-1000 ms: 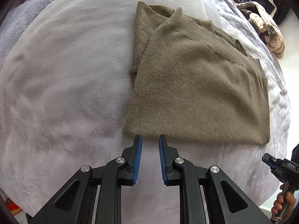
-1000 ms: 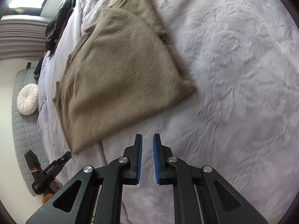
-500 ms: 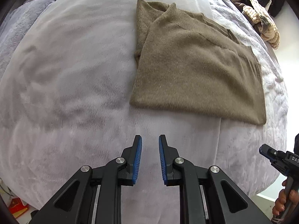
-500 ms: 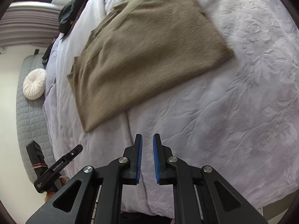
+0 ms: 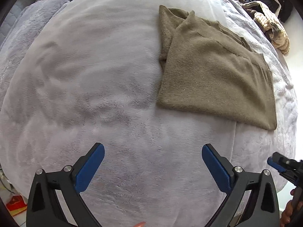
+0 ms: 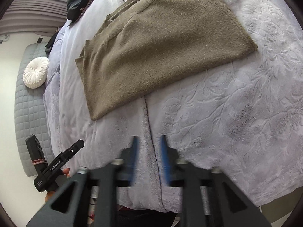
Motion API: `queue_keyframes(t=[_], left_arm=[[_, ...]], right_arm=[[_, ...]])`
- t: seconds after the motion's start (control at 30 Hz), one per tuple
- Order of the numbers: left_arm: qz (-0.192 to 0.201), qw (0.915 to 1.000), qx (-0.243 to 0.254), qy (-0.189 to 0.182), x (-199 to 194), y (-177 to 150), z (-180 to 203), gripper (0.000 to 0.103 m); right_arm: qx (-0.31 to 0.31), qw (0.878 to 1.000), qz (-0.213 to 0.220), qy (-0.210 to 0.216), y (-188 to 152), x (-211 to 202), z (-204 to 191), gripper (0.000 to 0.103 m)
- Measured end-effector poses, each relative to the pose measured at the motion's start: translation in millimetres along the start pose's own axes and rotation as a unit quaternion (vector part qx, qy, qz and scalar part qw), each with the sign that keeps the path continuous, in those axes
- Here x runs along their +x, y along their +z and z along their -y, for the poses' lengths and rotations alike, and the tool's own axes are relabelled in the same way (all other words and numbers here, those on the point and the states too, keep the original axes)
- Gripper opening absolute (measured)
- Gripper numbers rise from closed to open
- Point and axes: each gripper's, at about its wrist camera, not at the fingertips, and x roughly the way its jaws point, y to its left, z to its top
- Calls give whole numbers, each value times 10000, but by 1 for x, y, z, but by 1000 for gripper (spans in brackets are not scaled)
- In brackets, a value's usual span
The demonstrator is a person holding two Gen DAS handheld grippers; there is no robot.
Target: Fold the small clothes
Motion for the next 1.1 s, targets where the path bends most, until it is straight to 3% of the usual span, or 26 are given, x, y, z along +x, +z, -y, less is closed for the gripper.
queue_keyframes(t=[0.03, 0.07, 0.33, 0.5, 0.63, 0.73, 0.87, 1.1], left_arm=[[7, 10000, -3, 6, 0, 1, -1, 103], [11, 10000, 3, 8, 0, 1, -1, 103], [-51, 9999, 117, 82, 3, 1, 0, 103], [-27, 9985, 209, 514, 7, 3, -2, 103], [-338, 9994, 61, 93, 19, 5, -14, 103], [-328, 9991, -137, -238, 18, 5, -22, 103], [-175, 9992, -250, -253, 12, 11, -33, 103], [124, 9975, -464, -525, 6, 44, -53, 103]], right_arm=[[-15, 10000, 27, -10, 0, 0, -2, 78], [-44, 10000, 52, -25, -1, -1, -6, 81], [-167, 9998, -75, -3, -6, 10, -20, 81], [-193, 9997, -132, -34, -10, 15, -24, 81], [-187, 9997, -128, 30, -8, 19, -26, 81], [-88, 9996, -175, 226, -6, 29, -28, 81], [201, 9972, -306, 648, 0, 55, -26, 81], [894, 9773, -282, 1898, 25, 111, -35, 81]])
